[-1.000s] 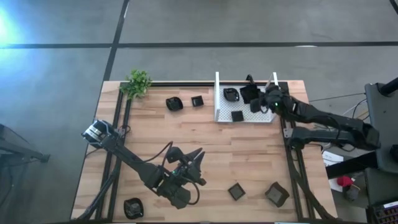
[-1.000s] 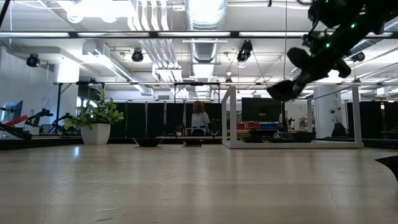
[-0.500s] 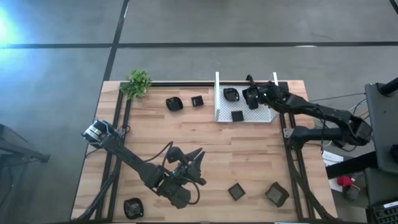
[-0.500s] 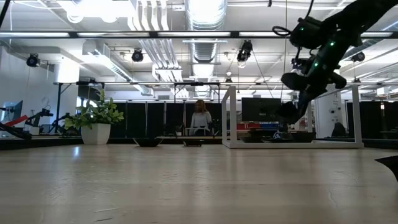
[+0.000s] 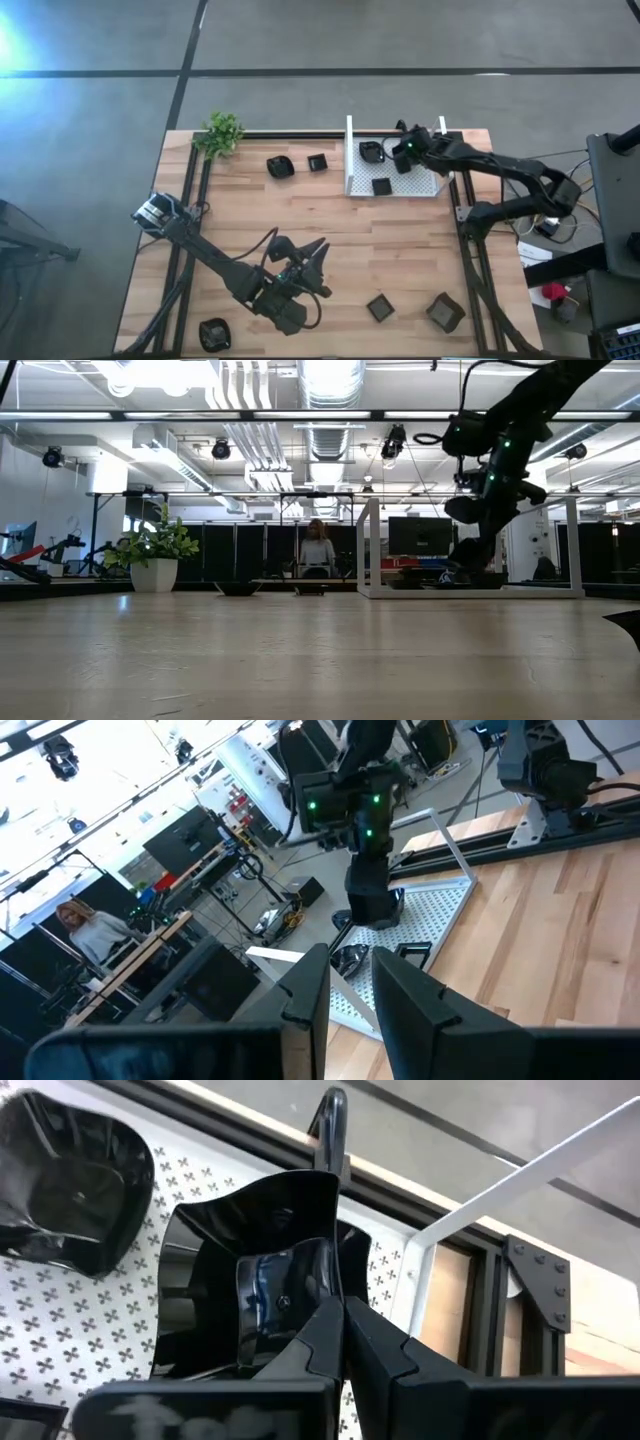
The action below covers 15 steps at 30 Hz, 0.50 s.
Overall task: Pick & Place Mini shaped plates
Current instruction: Stack the distorted square plate on top of the other distorted square plates on the shelf
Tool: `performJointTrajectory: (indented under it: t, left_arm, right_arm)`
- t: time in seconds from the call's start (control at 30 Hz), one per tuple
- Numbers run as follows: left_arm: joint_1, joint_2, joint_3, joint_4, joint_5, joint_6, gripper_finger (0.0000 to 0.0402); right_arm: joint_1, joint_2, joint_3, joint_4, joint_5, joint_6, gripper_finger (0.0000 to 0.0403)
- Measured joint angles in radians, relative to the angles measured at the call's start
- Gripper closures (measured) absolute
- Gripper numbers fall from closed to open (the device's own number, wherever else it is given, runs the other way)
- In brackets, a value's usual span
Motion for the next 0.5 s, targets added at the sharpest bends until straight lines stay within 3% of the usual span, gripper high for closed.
performJointTrajectory:
  t: [0.5]
  left_arm:
    - [0.0, 0.0, 0.0, 0.0, 0.0, 0.0, 0.0325]
  right_arm:
    - [-0.012, 0.0, 0.004, 0.0, -0.013, 0.003, 0.0394]
